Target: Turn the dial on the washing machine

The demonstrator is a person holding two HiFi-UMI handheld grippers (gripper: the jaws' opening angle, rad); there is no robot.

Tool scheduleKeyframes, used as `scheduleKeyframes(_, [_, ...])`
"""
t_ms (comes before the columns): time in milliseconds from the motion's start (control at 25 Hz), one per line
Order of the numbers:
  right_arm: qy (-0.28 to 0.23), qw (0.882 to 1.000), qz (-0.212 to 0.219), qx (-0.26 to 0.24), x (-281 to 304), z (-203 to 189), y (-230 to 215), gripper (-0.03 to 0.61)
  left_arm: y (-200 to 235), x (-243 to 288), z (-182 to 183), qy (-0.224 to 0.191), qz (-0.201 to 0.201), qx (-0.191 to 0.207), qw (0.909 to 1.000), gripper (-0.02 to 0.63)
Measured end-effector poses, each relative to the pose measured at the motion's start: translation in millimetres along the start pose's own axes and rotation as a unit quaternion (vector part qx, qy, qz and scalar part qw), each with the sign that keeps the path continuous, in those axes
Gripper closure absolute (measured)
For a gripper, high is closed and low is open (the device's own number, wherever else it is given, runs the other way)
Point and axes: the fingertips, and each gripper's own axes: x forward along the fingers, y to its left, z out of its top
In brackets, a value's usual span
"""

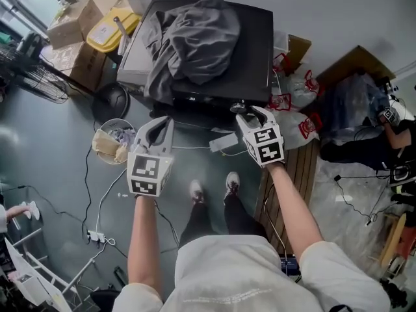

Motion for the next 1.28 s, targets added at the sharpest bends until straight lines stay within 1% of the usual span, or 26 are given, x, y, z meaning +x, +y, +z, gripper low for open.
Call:
scheduleKeyframes(120, [0.017, 0.998, -0.010, 0.066, 17, -17, -2, 0.337, -1, 8, -8, 0.002, -0.002, -0.014, 0.9999, 0.601])
scheduleKeyframes(240, [0.027, 0.994, -0.031, 0.106, 33, -31, -3, 0.318, -1, 14, -18, 0.006, -0.008, -0.025, 0.9996, 0.601])
scheduleKeyframes(440, [0.036, 0.983, -0.061, 0.167, 50, -47, -6, 0.300, -1, 19, -39, 0.017, -0.010, -0.050, 0.9986, 0.601])
scheduleKeyframes(560, [0.040, 0.978, -0.080, 0.186, 60, -52, -11, 0.295, -3, 21, -48, 0.023, -0.014, -0.052, 0.9983, 0.601])
scheduleKeyframes(680, [0.029, 0.973, -0.096, 0.210, 68, -50, -13, 0.293, 0, 23, -54, 0.027, -0.015, -0.052, 0.9982, 0.601])
scheduleKeyframes(840, [0.021, 0.965, -0.105, 0.238, 73, -52, -11, 0.290, -2, 22, -55, 0.022, -0.015, -0.045, 0.9986, 0.601])
scheduleKeyframes(1120, [0.030, 0.956, -0.127, 0.262, 77, -55, -20, 0.291, -5, 22, -51, 0.014, -0.017, -0.030, 0.9993, 0.601])
scheduleKeyframes(1280, [0.032, 0.954, -0.128, 0.270, 77, -56, -21, 0.296, -5, 23, -53, 0.016, -0.017, -0.026, 0.9994, 0.601])
